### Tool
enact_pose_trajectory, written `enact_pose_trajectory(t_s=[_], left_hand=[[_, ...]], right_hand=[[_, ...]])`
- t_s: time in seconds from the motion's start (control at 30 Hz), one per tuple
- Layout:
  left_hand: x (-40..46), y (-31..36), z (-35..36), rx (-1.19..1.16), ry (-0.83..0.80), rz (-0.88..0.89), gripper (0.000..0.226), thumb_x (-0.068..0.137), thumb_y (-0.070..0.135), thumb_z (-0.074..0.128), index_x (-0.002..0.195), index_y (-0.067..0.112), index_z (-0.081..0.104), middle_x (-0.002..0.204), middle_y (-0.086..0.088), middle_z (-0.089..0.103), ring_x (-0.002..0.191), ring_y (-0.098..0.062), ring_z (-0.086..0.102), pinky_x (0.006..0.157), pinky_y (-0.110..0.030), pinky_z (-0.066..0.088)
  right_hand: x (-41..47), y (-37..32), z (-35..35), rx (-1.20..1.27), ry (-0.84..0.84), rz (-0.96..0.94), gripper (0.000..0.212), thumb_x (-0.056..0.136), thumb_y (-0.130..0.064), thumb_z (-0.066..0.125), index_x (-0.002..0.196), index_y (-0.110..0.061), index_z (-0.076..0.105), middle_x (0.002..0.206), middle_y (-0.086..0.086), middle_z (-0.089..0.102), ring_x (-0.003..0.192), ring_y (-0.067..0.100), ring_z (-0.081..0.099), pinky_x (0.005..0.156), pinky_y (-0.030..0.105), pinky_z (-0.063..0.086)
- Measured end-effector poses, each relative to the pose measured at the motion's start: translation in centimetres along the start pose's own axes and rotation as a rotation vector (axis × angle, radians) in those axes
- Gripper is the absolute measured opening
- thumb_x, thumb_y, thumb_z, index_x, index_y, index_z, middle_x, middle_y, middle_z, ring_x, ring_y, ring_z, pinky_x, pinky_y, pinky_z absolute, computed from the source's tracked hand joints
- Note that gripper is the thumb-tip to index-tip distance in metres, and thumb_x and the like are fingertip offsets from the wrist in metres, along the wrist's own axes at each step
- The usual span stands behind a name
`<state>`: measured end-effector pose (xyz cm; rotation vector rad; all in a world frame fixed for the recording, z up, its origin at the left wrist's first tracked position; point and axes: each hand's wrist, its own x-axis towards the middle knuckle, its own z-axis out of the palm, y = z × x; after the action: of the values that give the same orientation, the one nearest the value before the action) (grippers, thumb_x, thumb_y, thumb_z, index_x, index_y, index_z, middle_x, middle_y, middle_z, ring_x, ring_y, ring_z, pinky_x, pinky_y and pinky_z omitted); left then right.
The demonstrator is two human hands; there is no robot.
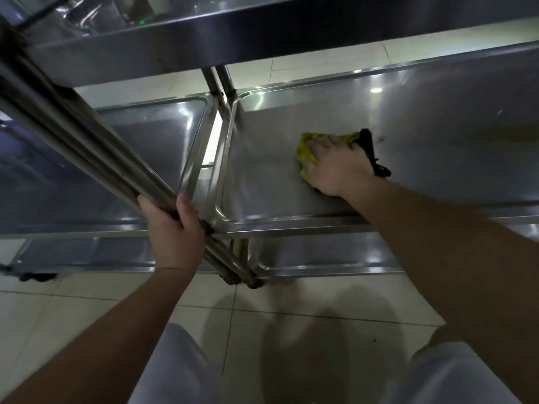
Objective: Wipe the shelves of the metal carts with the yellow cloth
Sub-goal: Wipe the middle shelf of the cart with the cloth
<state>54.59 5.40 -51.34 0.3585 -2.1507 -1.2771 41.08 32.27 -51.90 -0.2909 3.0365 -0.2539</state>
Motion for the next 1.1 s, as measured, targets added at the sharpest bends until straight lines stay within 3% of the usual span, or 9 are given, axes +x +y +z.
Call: enact_pose_trajectory(t_s=[0.2, 0.37, 0.47, 0.63, 0.83, 0.97, 1.03, 1.1], left_hand=[[-0.1, 0.5, -0.4, -0.003, -0.023, -0.034, 0.023, 0.108, 0.022, 0.049, 0.125, 0.013, 0.036, 0.090, -0.008, 0.068, 0.071, 0.000, 0.065, 0.063, -0.006, 0.046], [-0.4, 1.1, -0.3, 0.026, -0.035, -0.072, 0.037, 0.108, 0.023, 0.047, 0.136, 0.004, 0.034, 0.091, -0.002, 0.068, 0.071, 0.005, 0.065, 0.061, -0.001, 0.043], [-0.5, 1.3, -0.5, 0.038, -0.044, -0.081, 0.036, 0.108, 0.024, 0.047, 0.136, 0.003, 0.034, 0.094, -0.006, 0.070, 0.071, 0.005, 0.065, 0.060, -0.001, 0.043], [-0.7, 1.8, -0.6, 0.055, -0.042, -0.133, 0.022, 0.109, 0.030, 0.047, 0.122, 0.018, 0.035, 0.097, -0.002, 0.069, 0.073, 0.005, 0.065, 0.059, -0.004, 0.045], [-2.6, 2.3, -0.7, 0.151, -0.098, -0.220, 0.034, 0.107, 0.031, 0.051, 0.129, 0.008, 0.039, 0.104, -0.002, 0.059, 0.090, -0.018, 0.062, 0.081, -0.036, 0.048], [-6.0, 1.9, -0.3, 0.276, -0.058, -0.335, 0.051, 0.097, 0.029, 0.064, 0.138, 0.004, 0.047, 0.135, -0.017, 0.051, 0.119, -0.029, 0.051, 0.108, -0.046, 0.044], [-9.0, 1.9, 0.6, 0.264, -0.056, -0.356, 0.044, 0.089, 0.030, 0.063, 0.126, 0.007, 0.055, 0.124, -0.018, 0.056, 0.116, -0.033, 0.051, 0.106, -0.050, 0.045], [-11.5, 2.7, 2.1, 0.176, -0.175, -0.307, 0.035, 0.084, 0.034, 0.061, 0.114, 0.016, 0.056, 0.110, -0.011, 0.060, 0.102, -0.031, 0.060, 0.095, -0.055, 0.052]], right_hand=[[-5.2, 0.8, 1.3, -0.042, 0.045, -0.128, 0.060, 0.106, -0.054, 0.032, 0.162, -0.034, 0.027, 0.170, -0.012, 0.023, 0.157, 0.017, 0.020, 0.117, 0.046, 0.026], [-9.3, 7.0, 0.9, -0.040, 0.118, 0.010, 0.060, 0.104, -0.055, 0.027, 0.160, -0.035, 0.033, 0.168, -0.015, 0.028, 0.157, 0.014, 0.022, 0.116, 0.046, 0.028], [-10.0, 11.1, 0.2, -0.034, 0.108, 0.137, 0.059, 0.105, -0.054, 0.033, 0.160, -0.035, 0.030, 0.169, -0.015, 0.026, 0.157, 0.016, 0.020, 0.120, 0.050, 0.025], [-10.2, 12.8, 0.1, -0.020, 0.118, 0.229, 0.060, 0.103, -0.052, 0.034, 0.160, -0.033, 0.030, 0.169, -0.013, 0.026, 0.157, 0.019, 0.021, 0.121, 0.053, 0.025], [-10.1, 13.1, 0.0, -0.022, 0.099, 0.220, 0.061, 0.104, -0.053, 0.028, 0.162, -0.033, 0.026, 0.170, -0.014, 0.021, 0.158, 0.018, 0.017, 0.122, 0.052, 0.022], [-10.1, 13.0, -0.1, -0.023, 0.083, 0.215, 0.062, 0.105, -0.054, 0.026, 0.162, -0.032, 0.024, 0.171, -0.013, 0.020, 0.158, 0.018, 0.016, 0.122, 0.052, 0.021], [-10.1, 13.1, -0.1, -0.017, 0.086, 0.214, 0.062, 0.105, -0.054, 0.026, 0.163, -0.032, 0.024, 0.171, -0.013, 0.020, 0.158, 0.019, 0.016, 0.122, 0.051, 0.021], [-10.1, 13.2, 0.0, -0.016, 0.096, 0.208, 0.062, 0.105, -0.053, 0.027, 0.163, -0.032, 0.024, 0.171, -0.012, 0.021, 0.158, 0.019, 0.016, 0.122, 0.051, 0.021]])
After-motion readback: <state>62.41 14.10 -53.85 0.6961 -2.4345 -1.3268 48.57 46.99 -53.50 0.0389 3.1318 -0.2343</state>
